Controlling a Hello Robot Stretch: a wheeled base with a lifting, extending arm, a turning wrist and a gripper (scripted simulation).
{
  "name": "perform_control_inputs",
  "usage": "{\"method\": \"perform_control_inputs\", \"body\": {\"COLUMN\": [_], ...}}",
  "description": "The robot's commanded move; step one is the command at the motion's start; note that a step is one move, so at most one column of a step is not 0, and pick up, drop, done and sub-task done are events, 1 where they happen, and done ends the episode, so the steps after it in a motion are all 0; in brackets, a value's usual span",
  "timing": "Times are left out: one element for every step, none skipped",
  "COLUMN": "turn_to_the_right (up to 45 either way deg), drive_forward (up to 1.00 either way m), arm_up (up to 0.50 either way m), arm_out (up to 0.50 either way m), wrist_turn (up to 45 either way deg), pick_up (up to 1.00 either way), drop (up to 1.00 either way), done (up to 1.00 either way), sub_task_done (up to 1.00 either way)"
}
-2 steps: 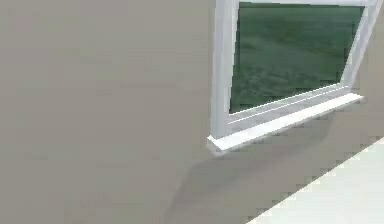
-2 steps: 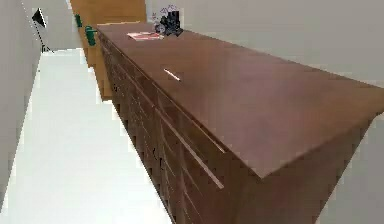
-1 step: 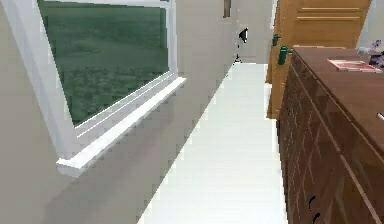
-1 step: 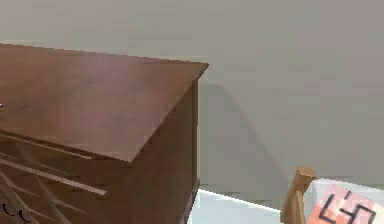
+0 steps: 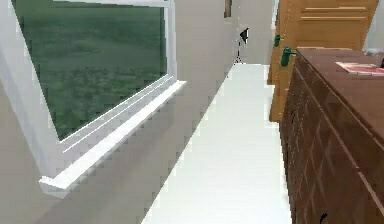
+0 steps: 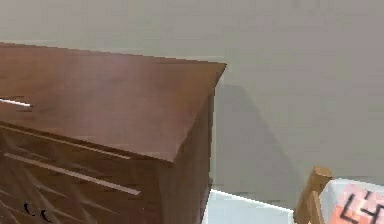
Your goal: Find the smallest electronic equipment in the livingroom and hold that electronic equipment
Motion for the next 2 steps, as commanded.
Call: {"method": "perform_control_inputs", "body": {"turn_to_the_right": [12.0,0.0], "drive_forward": [0.0,1.0], "arm_up": [0.0,0.0], "arm_out": [0.0,0.0], "wrist_turn": [0.0,0.0], "pick_up": [0.0,0.0], "drop": [0.0,0.0], "done": [0.0,0.0], "sub_task_done": [0.0,0.0]}}
